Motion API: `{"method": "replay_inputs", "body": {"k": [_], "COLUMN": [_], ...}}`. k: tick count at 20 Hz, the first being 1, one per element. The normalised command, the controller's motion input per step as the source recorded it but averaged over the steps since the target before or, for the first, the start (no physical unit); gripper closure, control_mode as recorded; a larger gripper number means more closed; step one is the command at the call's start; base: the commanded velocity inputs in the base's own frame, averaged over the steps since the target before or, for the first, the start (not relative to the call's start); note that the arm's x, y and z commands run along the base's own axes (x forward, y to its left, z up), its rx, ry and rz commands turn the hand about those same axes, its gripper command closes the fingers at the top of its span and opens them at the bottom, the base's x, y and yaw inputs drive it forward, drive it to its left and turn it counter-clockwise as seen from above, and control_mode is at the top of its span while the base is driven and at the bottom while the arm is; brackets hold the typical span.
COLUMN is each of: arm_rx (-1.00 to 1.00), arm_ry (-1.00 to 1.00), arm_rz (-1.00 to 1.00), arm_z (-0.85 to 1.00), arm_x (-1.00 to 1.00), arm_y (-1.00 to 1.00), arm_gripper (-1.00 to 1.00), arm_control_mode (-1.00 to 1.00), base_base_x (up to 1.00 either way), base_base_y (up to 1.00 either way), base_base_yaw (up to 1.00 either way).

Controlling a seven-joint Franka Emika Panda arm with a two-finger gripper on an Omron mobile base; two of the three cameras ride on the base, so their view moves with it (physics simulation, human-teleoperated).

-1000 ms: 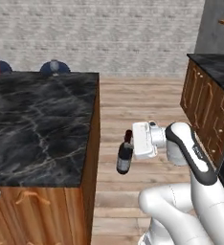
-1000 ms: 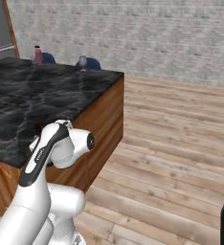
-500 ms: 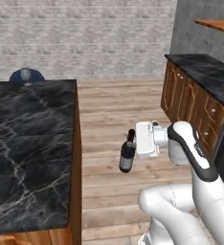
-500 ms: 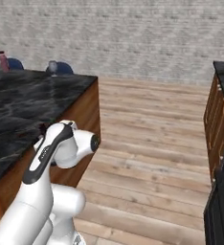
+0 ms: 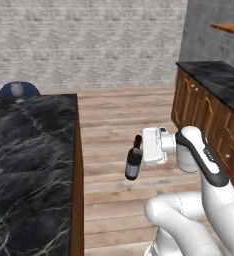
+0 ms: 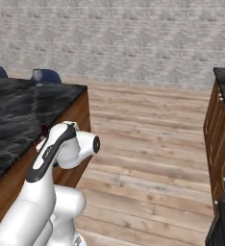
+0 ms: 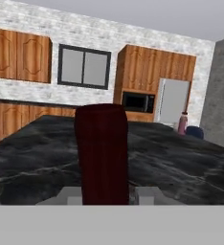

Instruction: There is a wine glass and glass cup on the dining counter. Place the wine bottle next to the wine glass and the juice bottle next to the glass cup.

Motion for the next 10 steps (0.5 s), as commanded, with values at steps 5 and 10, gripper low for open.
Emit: {"method": "replay_inputs", "body": {"k": [5, 10], "arm_rx": [0.00, 0.00], "arm_ry": [0.00, 0.00], "arm_rz": [0.00, 0.00], "arm_z": [0.00, 0.00], "arm_x": [0.00, 0.00], "arm_y": [0.00, 0.00], "arm_gripper": [1.00, 1.00], "arm_control_mode": [1.00, 1.00], "base_base_x": [0.81, 0.84], "base_base_y": [-0.13, -0.11], "base_base_yaw": [0.00, 0.00]}}
